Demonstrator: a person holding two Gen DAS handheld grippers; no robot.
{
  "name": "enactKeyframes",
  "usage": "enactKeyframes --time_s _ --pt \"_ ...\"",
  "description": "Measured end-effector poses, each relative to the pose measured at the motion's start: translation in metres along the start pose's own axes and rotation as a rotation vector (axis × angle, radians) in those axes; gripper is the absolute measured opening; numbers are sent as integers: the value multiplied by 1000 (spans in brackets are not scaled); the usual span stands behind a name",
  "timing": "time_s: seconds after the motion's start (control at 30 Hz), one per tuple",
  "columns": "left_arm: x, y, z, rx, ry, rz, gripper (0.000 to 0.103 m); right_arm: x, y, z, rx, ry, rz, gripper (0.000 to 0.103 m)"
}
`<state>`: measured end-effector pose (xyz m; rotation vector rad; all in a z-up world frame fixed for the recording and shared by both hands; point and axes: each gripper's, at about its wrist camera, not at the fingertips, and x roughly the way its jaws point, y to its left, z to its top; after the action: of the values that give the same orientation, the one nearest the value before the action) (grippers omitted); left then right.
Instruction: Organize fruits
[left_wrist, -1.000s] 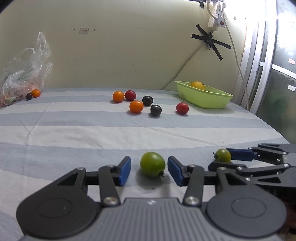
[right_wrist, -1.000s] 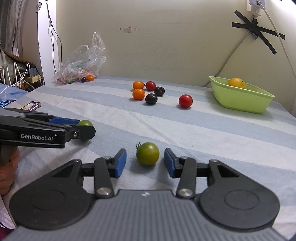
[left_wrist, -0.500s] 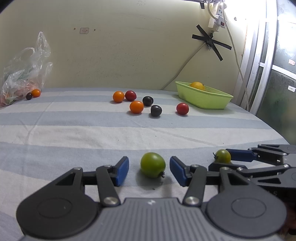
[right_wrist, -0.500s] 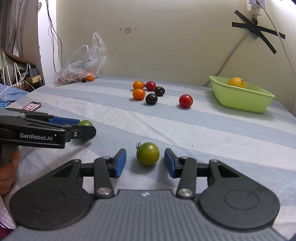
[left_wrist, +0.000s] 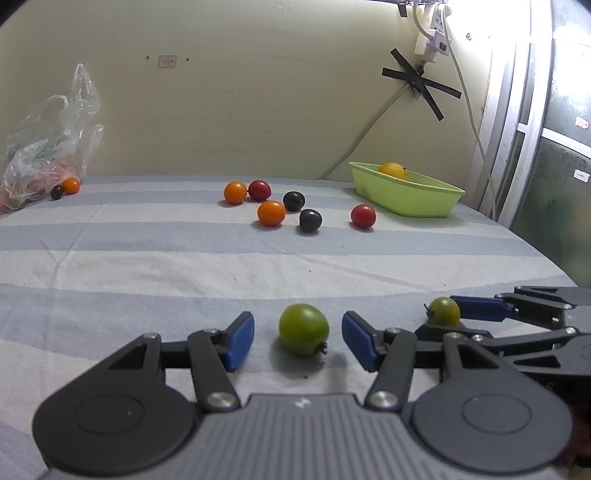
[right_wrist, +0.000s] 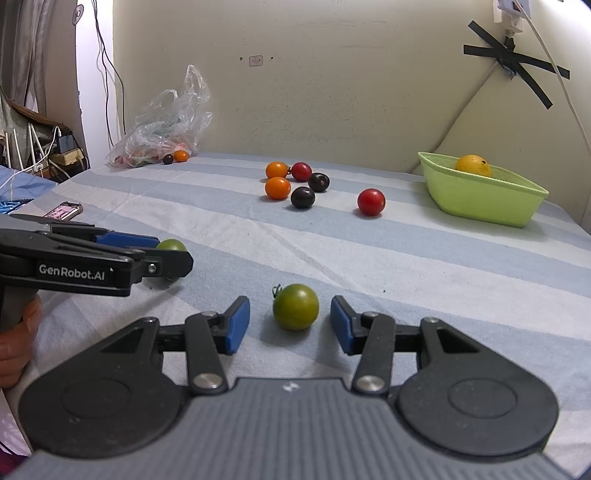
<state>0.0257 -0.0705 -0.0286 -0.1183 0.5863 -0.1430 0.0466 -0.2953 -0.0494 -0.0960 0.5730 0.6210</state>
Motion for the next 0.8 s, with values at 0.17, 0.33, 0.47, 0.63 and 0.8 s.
enactKeyframes --time_s 0.17,0.33,0.47,0.63,0.8 --pt "2 -3 0 6 5 2 55 0 0 0 1 -1 -1 51" --pt "5 -5 2 15 13 9 55 0 1 0 -4 0 1 51" --pt "5 -7 1 21 14 13 51 0 1 0 -8 1 3 51" --pt "5 -8 1 26 13 19 45 0 1 0 -9 1 3 51" --pt "6 -11 -1 43 13 33 40 0 0 0 -9 1 3 51"
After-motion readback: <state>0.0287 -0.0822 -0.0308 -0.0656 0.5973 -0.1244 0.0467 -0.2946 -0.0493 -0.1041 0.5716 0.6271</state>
